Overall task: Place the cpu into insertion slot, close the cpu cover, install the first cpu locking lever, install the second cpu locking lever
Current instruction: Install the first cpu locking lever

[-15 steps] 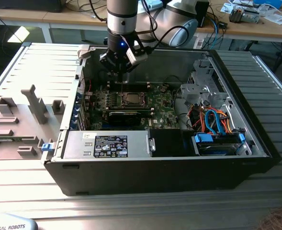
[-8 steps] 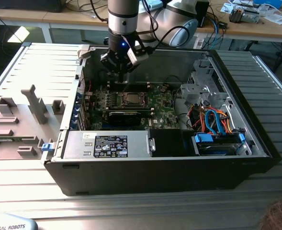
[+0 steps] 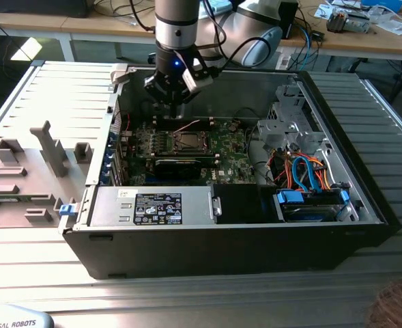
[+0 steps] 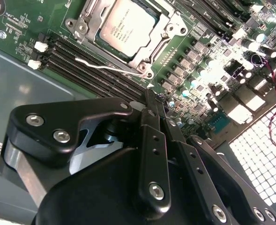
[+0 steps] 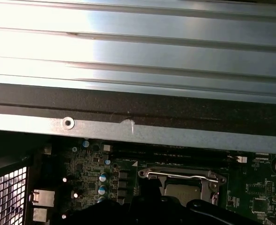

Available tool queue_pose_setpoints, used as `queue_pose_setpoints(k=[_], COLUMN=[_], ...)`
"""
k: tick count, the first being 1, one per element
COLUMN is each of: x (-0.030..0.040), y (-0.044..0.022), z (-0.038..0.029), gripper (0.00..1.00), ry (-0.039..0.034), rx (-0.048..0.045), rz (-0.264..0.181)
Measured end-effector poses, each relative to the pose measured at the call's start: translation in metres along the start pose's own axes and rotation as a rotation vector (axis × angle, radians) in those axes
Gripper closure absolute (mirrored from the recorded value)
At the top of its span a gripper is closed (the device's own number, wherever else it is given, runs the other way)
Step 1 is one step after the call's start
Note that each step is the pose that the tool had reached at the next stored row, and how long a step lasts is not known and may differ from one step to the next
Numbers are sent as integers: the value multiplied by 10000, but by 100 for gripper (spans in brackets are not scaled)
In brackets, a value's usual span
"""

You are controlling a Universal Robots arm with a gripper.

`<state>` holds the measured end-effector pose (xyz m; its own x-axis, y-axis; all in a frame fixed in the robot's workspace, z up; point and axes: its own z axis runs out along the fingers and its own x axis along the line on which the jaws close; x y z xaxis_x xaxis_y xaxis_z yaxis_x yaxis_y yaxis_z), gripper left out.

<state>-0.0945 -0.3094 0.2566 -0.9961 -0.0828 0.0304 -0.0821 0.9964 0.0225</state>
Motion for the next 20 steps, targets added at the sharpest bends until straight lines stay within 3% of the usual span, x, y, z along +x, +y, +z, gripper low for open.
queue_pose_setpoints(k=[7, 8, 11, 20], x=[-8, -9, -8, -8], y=[-1, -1, -1, -1], z=[4, 5, 7, 10], gripper=[89, 89, 89, 89], ry=[0, -38, -367, -373], rx=[0, 3, 31, 40], rz=[0, -1, -7, -8])
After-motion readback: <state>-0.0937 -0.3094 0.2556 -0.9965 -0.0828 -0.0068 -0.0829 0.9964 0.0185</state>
